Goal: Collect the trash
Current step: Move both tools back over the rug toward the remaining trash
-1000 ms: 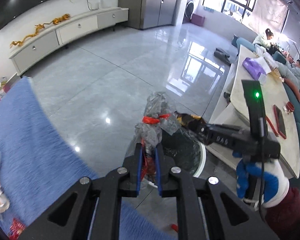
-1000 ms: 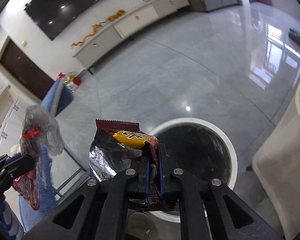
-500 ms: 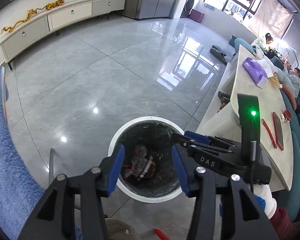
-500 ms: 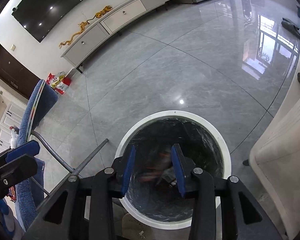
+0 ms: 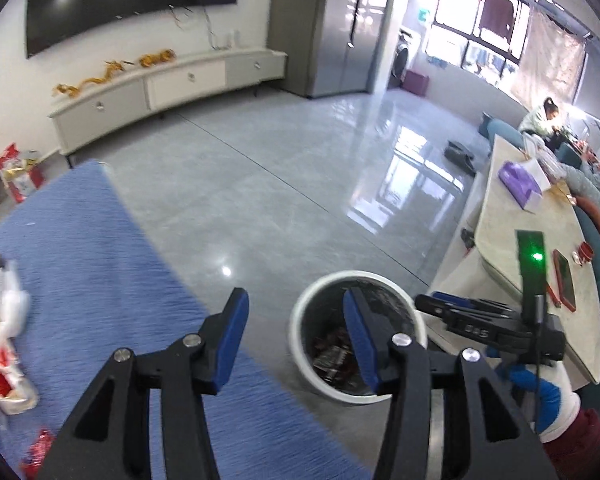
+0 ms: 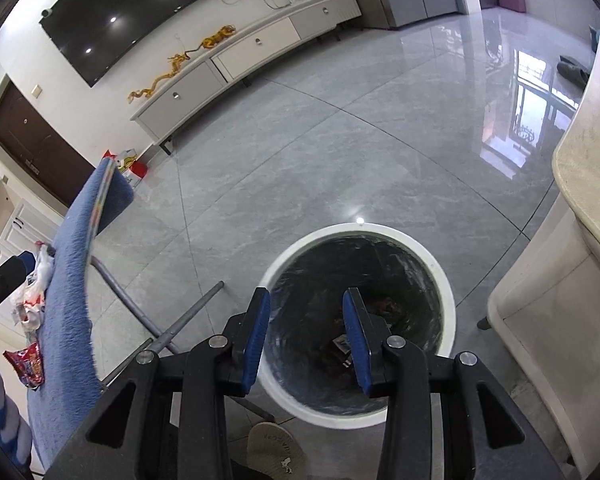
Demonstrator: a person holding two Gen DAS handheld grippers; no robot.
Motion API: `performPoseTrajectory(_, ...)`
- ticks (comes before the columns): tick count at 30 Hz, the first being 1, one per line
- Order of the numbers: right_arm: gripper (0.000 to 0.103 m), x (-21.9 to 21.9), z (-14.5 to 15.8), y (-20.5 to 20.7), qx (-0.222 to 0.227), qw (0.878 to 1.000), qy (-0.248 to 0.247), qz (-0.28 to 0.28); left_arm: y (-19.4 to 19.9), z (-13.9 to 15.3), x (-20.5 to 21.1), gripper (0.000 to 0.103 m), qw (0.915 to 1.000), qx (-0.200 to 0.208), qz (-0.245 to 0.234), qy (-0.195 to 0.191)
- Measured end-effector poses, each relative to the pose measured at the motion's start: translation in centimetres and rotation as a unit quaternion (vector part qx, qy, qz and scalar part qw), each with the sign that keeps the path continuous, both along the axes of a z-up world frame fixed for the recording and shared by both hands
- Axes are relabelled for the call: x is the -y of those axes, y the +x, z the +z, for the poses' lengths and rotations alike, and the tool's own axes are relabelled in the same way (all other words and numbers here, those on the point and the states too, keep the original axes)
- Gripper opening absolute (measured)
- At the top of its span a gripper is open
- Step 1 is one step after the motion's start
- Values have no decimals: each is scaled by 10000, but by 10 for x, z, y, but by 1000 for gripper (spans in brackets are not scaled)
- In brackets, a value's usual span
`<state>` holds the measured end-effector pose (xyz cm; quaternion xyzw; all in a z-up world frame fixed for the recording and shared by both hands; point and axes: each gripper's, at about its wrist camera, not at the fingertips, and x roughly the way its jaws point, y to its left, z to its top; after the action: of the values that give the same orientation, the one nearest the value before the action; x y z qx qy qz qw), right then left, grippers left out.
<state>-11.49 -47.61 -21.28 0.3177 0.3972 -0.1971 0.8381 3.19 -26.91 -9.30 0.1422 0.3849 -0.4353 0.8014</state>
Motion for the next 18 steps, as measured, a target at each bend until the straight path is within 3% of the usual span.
performPoseTrajectory(9, 38, -47, 52, 0, 92, 9984, -547, 40, 25, 16, -88, 48, 9959, 450, 747, -234)
performPoseTrajectory(14, 39, -71, 80, 4, 148, 9964, -835, 94, 36, 20, -138, 59, 9910, 534, 1136, -457)
performPoseTrajectory(18, 41, -94, 103, 9, 265, 9931, -1111, 256, 42, 14, -179, 60, 9845, 681, 1534, -510)
